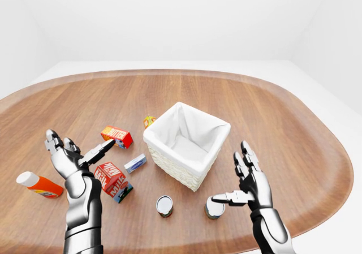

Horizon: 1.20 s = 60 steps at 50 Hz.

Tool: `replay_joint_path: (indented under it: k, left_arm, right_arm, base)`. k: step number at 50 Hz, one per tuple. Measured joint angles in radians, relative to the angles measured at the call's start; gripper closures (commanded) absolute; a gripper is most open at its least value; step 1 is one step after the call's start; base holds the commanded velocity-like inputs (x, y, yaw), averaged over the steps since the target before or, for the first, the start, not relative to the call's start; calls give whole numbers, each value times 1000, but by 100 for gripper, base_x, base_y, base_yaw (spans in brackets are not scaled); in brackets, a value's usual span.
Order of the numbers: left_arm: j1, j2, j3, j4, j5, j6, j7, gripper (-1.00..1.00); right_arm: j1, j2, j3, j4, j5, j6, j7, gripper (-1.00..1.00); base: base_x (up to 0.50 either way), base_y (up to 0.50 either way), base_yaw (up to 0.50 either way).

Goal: Pick up the alphabet soup, and put it in the basket.

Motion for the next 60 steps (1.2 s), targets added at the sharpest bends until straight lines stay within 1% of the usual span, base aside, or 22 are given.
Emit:
replay_joint_path:
  k: [20,27,38,47,60]
  left_arm:
    - [0,0,0,1,1,0,0,-100]
    - [-2,1,0,5,1,0,2,-100]
    - [-3,1,-2,11,5,0,3,-100]
    - [-2,0,-4,11,6,0,0,-100]
    - [-3,0,-4,12,8,0,3,-100]
  right_arm:
    - [12,-6,9,-6,8,-4,-4,-100]
    - [6,-6,8,23,4,-20,-2,-100]
    - [19,-10,4,25,-19,1,-5,-100]
    - [35,-12,-6,24,-35,11,4,-100]
    - [50,-16,-10,54,-92,3,22,-100]
  base:
    - [0,0,0]
    - [0,0,0]
    - [0,0,0]
    - [0,0,0]
    - [0,0,0]
